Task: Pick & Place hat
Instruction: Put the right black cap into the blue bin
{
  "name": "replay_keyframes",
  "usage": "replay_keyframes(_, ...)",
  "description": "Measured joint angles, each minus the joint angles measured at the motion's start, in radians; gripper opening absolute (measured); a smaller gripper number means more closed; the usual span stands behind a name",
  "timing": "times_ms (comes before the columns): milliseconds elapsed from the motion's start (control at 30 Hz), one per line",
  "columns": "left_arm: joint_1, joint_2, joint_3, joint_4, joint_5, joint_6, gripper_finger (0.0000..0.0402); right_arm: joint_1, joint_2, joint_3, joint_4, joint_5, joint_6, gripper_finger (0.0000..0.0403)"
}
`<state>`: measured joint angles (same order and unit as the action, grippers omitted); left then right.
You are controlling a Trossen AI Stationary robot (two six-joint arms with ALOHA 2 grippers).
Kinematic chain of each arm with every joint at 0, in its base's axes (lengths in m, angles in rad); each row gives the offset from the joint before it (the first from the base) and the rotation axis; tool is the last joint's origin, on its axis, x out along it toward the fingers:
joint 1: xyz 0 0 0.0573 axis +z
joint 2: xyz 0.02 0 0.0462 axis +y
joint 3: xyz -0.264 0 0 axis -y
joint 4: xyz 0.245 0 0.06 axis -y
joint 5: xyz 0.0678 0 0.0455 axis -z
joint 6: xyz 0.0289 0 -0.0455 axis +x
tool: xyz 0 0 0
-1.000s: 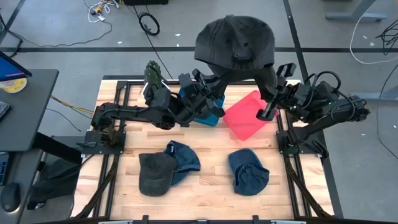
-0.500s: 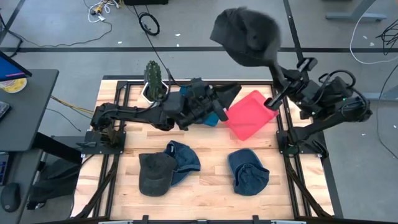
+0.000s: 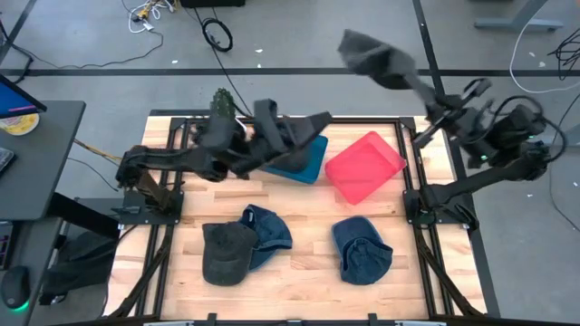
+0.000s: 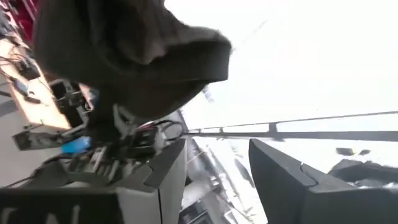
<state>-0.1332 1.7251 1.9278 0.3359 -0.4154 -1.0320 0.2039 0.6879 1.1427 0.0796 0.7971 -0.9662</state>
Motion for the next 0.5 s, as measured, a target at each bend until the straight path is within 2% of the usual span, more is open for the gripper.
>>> replay_keyframes(267, 0.034, -0.07, -0.001, -0.382, -0.064, -0.259, 0.0177, 0.0, -0.06, 0.001, -0.119, -0.031, -0.039, 0.0006)
replay_keyframes(500, 0.065, -0.063, -0.002, -0.437, -0.066, -0.353, 0.0177, 0.0, -0.062, 0.0, -0.23, -0.151, -0.056, 0.0006)
